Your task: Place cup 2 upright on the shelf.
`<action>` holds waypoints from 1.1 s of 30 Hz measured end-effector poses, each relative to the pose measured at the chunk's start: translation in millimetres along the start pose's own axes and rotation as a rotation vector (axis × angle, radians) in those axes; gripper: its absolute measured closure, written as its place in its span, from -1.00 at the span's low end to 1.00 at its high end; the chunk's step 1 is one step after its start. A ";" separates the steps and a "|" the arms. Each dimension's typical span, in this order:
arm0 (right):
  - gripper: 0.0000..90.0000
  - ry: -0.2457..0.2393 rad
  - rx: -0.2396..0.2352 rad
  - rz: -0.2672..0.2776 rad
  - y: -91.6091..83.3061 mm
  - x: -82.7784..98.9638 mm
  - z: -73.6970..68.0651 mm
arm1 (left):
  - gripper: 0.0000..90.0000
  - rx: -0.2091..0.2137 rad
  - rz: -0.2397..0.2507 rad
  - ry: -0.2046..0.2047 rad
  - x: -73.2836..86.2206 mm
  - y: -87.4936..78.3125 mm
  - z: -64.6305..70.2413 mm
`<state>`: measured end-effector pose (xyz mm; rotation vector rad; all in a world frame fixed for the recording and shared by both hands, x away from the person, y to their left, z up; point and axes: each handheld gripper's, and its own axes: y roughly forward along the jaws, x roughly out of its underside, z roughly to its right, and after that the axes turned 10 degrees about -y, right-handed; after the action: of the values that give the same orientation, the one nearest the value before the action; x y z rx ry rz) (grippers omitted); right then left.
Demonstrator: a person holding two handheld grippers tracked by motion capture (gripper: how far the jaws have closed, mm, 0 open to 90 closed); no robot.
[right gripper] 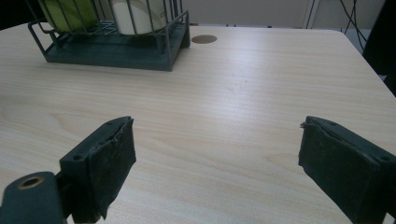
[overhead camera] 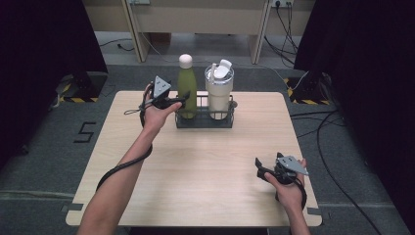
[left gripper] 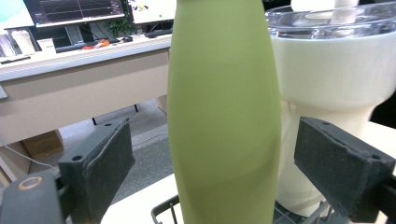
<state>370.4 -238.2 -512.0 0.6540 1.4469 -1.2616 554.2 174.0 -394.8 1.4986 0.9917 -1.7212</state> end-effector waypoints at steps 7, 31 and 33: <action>-0.76 0.000 0.004 0.001 -0.3 -0.1 0.6 | -0.80 0.002 0.003 0.001 1.1 -11.7 -1.4; -0.76 0.007 0.008 0.004 -1.4 -0.7 0.7 | -0.84 0.002 0.000 -0.002 12.5 -59.5 -7.1; -0.76 0.011 0.009 0.003 -1.8 -0.7 0.7 | -0.84 -0.001 -0.002 -0.002 14.0 -63.5 -8.8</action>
<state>369.3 -239.2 -510.7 0.6702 1.4494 -1.2648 502.6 214.0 -401.1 1.4961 0.9929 -1.7230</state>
